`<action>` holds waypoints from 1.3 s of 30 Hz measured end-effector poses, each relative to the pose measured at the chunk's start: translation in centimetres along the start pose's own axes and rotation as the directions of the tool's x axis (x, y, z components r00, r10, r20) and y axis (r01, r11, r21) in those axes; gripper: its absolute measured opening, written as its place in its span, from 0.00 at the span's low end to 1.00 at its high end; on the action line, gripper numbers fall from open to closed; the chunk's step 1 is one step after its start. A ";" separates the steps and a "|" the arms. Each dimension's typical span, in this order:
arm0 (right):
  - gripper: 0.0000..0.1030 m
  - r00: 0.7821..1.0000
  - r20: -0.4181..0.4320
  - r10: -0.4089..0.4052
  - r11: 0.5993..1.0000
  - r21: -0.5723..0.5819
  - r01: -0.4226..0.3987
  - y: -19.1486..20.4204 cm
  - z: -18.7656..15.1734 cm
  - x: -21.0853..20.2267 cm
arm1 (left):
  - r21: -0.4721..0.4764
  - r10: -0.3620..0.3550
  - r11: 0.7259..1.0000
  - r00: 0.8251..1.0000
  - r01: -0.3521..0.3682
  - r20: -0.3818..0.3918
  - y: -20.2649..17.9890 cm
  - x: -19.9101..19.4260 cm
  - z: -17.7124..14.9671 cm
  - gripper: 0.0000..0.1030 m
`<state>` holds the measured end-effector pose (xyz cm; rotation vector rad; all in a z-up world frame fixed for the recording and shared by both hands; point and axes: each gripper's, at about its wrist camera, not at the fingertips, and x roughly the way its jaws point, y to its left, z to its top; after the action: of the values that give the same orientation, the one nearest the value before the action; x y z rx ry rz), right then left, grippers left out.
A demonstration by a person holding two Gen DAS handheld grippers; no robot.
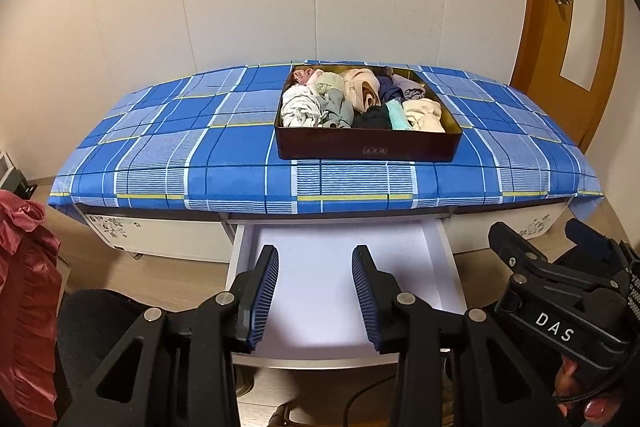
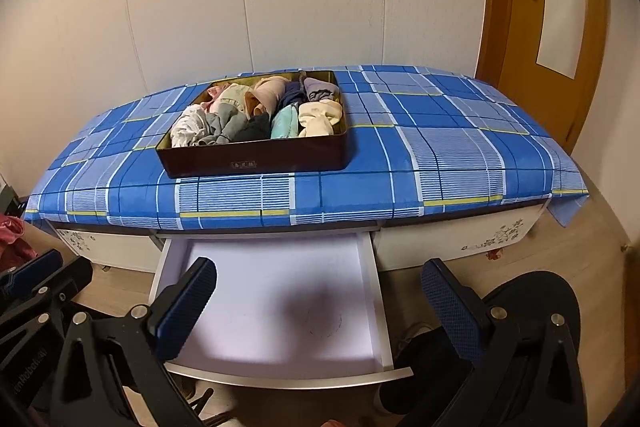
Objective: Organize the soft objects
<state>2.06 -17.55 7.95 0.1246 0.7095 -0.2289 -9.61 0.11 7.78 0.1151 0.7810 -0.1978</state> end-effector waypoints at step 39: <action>1.00 0.999 -0.041 -0.003 1.000 0.019 0.004 -0.4 0.1 1.6 | 0.027 -0.032 0.999 0.997 0.034 -0.065 -1.4 1.8 0.0 0.37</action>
<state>3.20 -18.25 7.02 0.1463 0.7486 -0.2370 -8.69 -1.48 6.44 0.1355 0.8447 -0.2374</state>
